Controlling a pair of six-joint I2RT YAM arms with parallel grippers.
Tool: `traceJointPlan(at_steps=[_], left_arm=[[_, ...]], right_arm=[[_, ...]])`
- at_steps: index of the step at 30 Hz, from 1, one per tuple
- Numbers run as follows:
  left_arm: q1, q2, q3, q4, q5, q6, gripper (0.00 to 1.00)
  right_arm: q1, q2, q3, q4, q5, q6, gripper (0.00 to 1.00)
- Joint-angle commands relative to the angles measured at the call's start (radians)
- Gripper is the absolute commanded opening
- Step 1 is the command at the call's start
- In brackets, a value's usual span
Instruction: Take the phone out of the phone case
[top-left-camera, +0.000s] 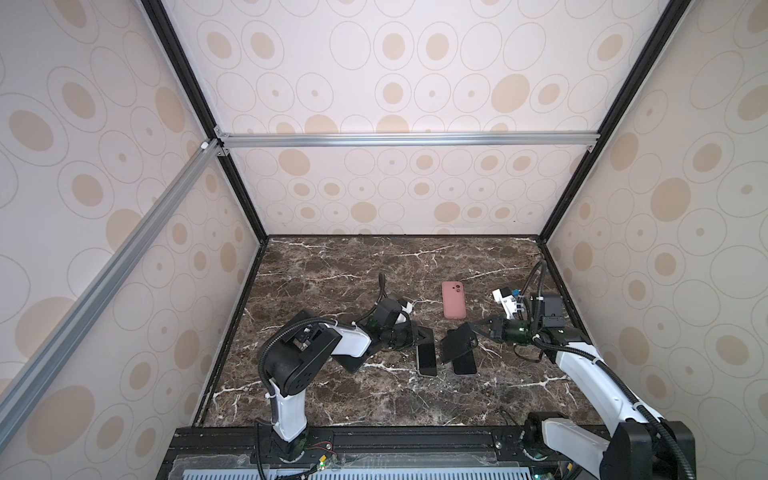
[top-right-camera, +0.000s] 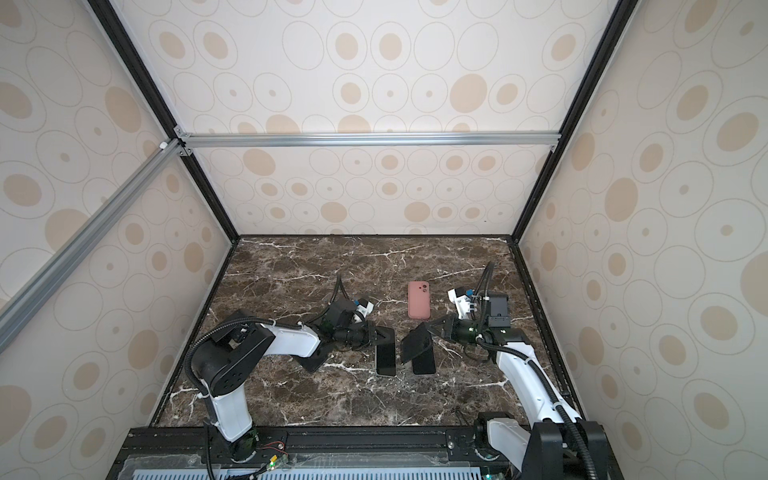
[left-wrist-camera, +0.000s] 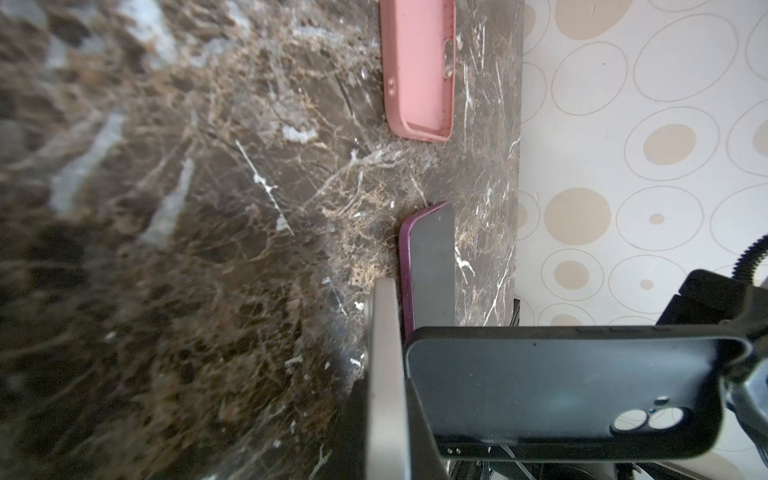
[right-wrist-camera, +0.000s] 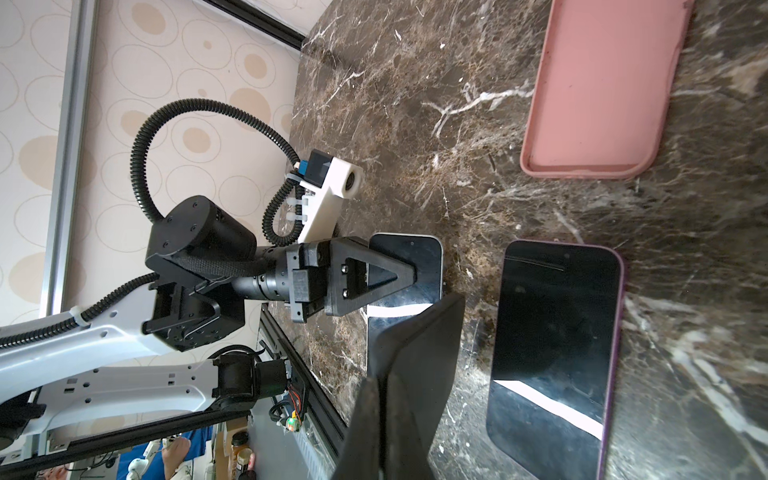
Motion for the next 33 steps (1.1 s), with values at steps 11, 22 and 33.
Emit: traceJointPlan(at_steps=[11, 22, 33], left_arm=[[0.003, 0.054, 0.049, 0.133, 0.055, -0.096, 0.06], [0.011, 0.084, 0.089, 0.056, 0.025, -0.066, 0.16], [0.022, 0.092, 0.101, -0.002, 0.002, -0.031, 0.33]], right_arm=[[-0.006, 0.067, 0.056, 0.003, -0.002, -0.037, 0.00], [-0.006, 0.118, 0.086, -0.023, 0.005, -0.079, 0.00], [-0.007, 0.135, 0.085, -0.022, 0.005, -0.089, 0.00]])
